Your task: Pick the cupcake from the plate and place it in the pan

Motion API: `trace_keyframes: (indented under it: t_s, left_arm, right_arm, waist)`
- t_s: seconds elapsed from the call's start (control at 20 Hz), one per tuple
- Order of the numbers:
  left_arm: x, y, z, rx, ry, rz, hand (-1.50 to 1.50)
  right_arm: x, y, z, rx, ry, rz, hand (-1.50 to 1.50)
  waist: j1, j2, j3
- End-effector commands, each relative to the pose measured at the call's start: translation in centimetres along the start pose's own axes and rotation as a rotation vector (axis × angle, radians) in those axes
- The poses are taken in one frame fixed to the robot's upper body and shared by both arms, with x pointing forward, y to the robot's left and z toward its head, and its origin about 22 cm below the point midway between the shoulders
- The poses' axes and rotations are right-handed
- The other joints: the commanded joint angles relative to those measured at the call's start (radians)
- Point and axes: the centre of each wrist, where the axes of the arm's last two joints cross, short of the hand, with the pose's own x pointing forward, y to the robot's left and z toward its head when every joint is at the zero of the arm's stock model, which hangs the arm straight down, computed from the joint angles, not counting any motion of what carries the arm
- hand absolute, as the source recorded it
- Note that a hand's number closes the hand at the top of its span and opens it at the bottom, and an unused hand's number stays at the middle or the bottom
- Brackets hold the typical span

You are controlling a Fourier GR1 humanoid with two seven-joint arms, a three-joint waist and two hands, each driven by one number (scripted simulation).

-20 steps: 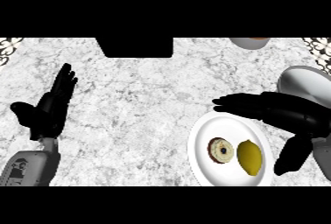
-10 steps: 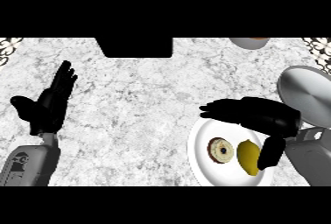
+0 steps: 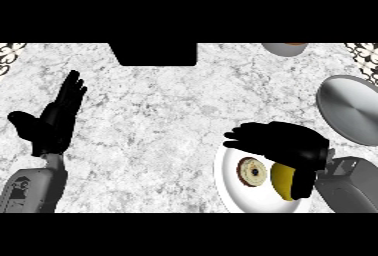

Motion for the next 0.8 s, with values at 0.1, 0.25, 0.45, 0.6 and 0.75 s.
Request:
trace_keyframes:
  t_s: [0.1,0.25,0.45,0.6,0.75]
  left_arm:
    - [-0.1,-1.5,-0.1,0.005,0.002,0.008,0.0]
    - [-0.1,-0.4,-2.0,0.001,-0.021,-0.003,0.0]
    - [1.2,0.6,0.9,0.003,-0.017,-0.005,0.0]
    - [-0.2,1.1,0.0,-0.003,-0.002,-0.019,0.0]
    - [0.9,0.5,0.3,0.004,0.007,0.011,0.0]
  right_arm:
    - [0.7,-0.1,-1.7,0.049,0.062,0.063,-1.5]
    - [1.1,2.7,-3.5,0.046,0.041,0.043,-1.5]
    - [-0.4,4.1,-2.2,0.066,0.046,0.058,-1.5]
    - [-0.7,2.1,-3.4,0.078,0.063,0.082,-1.5]
    - [-0.8,4.5,-4.7,0.09,0.061,0.108,-1.5]
  waist:
    - [0.0,0.0,0.0]
    - [-0.003,0.001,0.0]
    - [0.001,-0.001,0.0]
    - [0.0,0.0,0.0]
    - [0.001,0.0,0.0]
